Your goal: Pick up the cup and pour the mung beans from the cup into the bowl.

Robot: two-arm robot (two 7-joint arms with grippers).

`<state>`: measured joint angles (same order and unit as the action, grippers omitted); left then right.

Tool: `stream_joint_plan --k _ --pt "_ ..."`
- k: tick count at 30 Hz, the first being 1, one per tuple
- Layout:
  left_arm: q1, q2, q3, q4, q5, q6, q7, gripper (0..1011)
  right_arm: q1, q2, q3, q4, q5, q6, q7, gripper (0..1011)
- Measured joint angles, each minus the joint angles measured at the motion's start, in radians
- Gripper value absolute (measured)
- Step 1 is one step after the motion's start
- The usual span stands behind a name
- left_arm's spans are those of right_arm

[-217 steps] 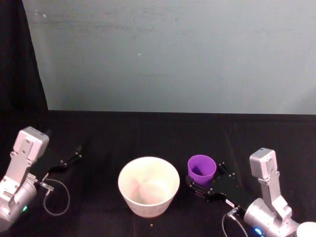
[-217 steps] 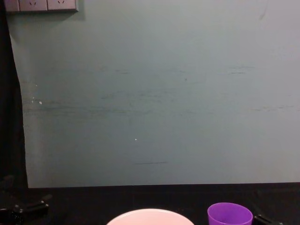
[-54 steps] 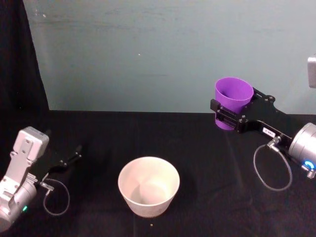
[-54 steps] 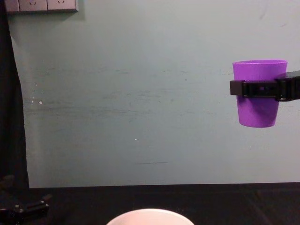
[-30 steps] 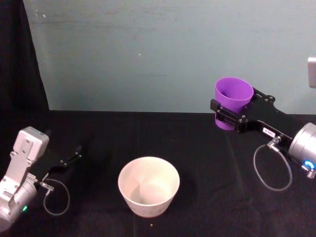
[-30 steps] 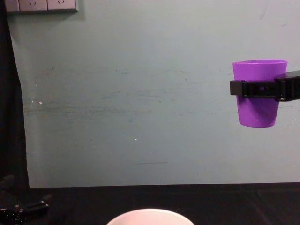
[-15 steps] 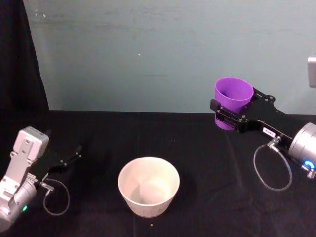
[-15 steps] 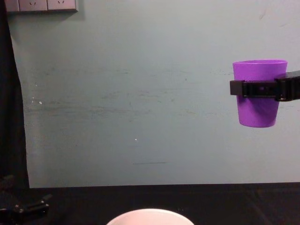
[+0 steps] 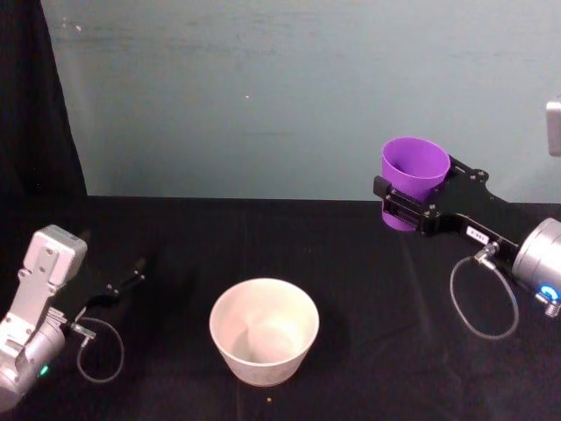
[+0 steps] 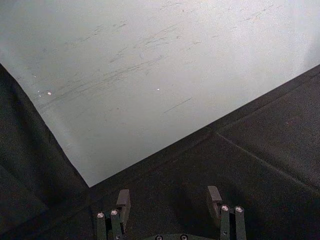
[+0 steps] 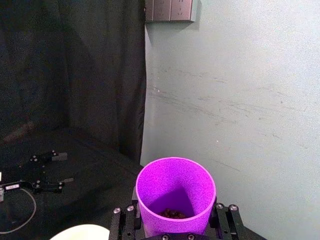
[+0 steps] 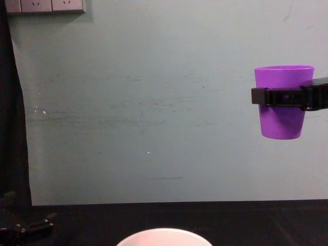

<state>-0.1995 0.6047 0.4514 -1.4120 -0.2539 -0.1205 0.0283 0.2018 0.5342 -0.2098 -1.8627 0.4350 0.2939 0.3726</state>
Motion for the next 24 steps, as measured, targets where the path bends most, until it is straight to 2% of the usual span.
stream_joint_plan --k 24 --pt "0.0 0.0 0.0 0.0 0.0 0.0 0.0 1003 0.0 0.0 0.0 0.0 0.0 0.0 0.0 734"
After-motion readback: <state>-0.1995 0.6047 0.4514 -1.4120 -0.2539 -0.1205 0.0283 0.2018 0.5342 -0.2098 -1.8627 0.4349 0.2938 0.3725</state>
